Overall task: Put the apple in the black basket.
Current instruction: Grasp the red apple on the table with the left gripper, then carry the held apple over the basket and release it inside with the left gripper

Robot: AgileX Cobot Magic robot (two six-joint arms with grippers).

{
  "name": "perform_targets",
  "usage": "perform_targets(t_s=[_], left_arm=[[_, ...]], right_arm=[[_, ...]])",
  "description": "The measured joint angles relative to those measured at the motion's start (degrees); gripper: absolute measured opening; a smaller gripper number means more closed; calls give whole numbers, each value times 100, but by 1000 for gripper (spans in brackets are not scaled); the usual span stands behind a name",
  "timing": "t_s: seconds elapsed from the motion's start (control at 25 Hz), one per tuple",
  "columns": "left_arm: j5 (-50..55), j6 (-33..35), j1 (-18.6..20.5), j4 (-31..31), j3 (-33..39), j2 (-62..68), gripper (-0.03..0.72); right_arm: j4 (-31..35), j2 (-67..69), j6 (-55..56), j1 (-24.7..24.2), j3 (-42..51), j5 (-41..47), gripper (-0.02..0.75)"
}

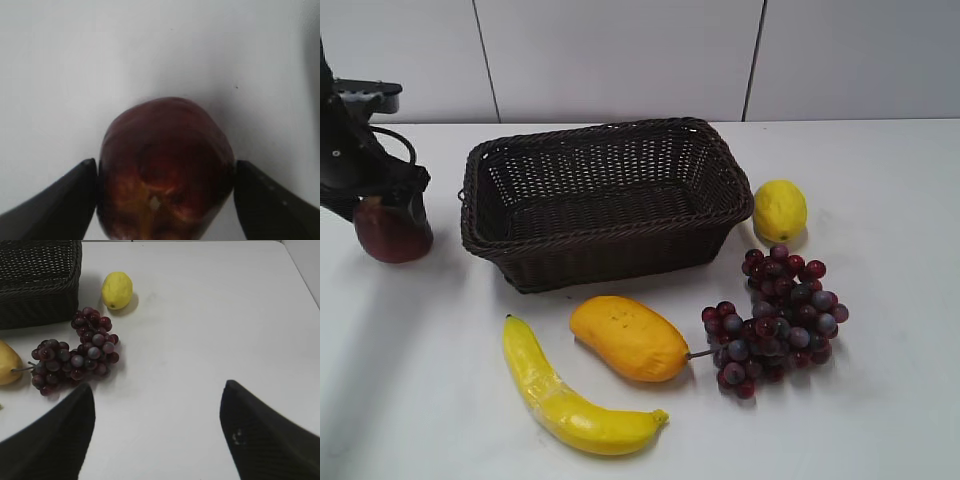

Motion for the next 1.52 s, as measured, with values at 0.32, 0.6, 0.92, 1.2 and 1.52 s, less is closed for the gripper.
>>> perform_targets(t_s=[0.32,0.6,0.92,1.2,1.52], left_arm=[[24,2,0,-13,-38,40,594],[113,2,0,-8,-33,-173,594],[946,30,-47,212,-951,-783,593],[1198,130,-822,226,-2076,-818,593],[746,137,-1948,159,-2305,-527,593]], right_arm=[[0,0,0,0,0,0,588],[0,0,0,0,0,0,588],[0,0,0,0,0,0,588],[0,0,0,0,0,0,588],[0,0,0,0,0,0,588]])
